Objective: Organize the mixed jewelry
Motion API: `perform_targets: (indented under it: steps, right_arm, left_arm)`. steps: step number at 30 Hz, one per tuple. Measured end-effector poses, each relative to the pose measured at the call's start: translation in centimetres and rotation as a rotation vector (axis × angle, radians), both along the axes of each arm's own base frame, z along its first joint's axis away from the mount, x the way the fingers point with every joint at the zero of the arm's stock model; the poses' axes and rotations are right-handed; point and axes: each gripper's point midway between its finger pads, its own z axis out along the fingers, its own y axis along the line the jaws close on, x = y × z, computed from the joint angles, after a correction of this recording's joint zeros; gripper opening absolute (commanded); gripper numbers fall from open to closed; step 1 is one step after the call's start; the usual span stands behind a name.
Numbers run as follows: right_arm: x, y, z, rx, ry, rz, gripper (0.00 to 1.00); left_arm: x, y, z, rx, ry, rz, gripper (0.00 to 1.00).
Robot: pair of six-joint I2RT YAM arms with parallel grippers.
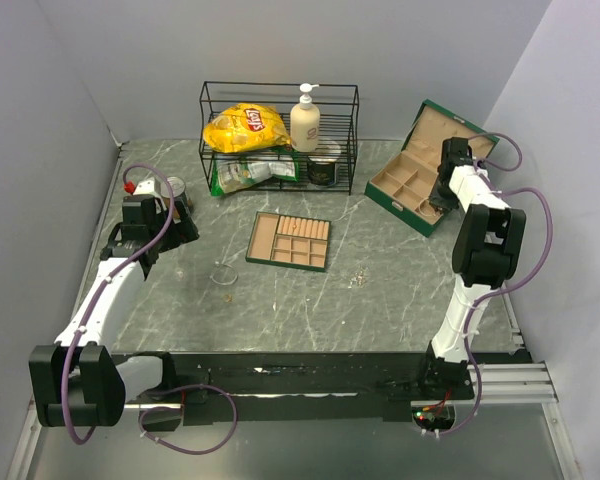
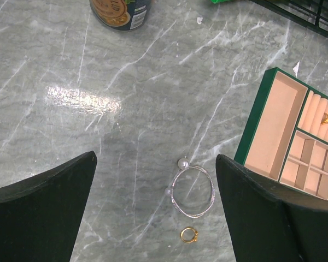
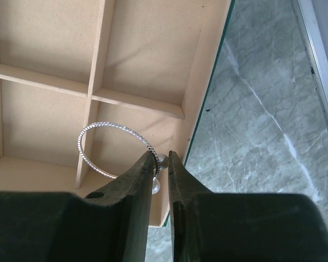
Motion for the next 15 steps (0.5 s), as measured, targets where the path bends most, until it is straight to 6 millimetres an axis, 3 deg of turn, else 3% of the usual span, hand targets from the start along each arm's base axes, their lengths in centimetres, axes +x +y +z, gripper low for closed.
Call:
perform_targets:
  steps: [5,15]
  right_arm:
    - [0.43,0.08,-0.31,0.005,0.011,0.020,0.37]
    - [0.66,0.54,-0.12,0.027,0.004,0.039,0.40]
  left_arm:
    - [0.06,-0.01,-0.10,0.000,0.004,-0.001,0.96]
    - [0.10,-0.15,-0.46,-0.005,0.016,-0.007,0.97]
